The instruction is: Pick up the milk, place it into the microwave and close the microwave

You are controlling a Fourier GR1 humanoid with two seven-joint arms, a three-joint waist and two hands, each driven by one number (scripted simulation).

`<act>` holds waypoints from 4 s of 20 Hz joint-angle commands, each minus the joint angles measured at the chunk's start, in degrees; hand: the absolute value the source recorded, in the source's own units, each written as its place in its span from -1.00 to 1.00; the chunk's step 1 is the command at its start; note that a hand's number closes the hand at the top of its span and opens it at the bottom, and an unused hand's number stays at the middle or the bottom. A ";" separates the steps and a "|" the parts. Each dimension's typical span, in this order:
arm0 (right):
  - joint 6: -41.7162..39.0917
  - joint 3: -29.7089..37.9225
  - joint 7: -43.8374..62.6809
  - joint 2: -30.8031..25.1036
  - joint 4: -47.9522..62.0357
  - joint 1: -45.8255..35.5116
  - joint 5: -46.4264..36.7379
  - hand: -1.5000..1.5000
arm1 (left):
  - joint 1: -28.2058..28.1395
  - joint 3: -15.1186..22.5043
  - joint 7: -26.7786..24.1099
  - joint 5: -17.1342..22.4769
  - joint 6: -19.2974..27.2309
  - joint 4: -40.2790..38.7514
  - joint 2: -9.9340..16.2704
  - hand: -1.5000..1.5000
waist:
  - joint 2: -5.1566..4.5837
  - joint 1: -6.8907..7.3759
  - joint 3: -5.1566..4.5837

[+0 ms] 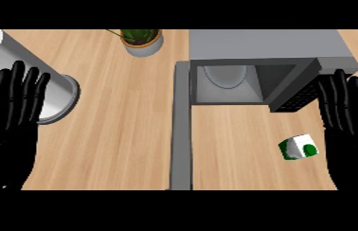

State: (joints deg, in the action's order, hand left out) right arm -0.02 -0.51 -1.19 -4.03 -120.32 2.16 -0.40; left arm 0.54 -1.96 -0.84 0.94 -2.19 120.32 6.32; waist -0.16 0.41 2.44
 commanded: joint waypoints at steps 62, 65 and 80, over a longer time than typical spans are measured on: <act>-6.47 24.99 -59.28 -14.70 95.47 -12.17 -9.52 -1.00 | -24.15 -40.26 19.31 58.74 -31.91 9.86 5.11 -1.00 | 0.06 0.35 -2.33; -3.59 25.51 -61.41 -13.84 101.13 -16.46 -10.02 -1.00 | -27.17 -39.34 19.89 58.55 -32.82 14.41 0.79 -1.00 | 0.01 0.85 -2.28; -6.23 24.30 -65.24 -11.48 107.28 -22.44 -10.46 1.00 | -24.17 -40.28 21.83 60.27 -33.19 10.82 3.17 -1.00 | -0.32 1.27 -2.16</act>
State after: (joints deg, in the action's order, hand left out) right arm -6.28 24.08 -60.34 -17.31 -14.48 -18.39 -10.45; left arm -24.23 -42.37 20.86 61.14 -35.34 131.00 9.86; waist -0.32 1.41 0.01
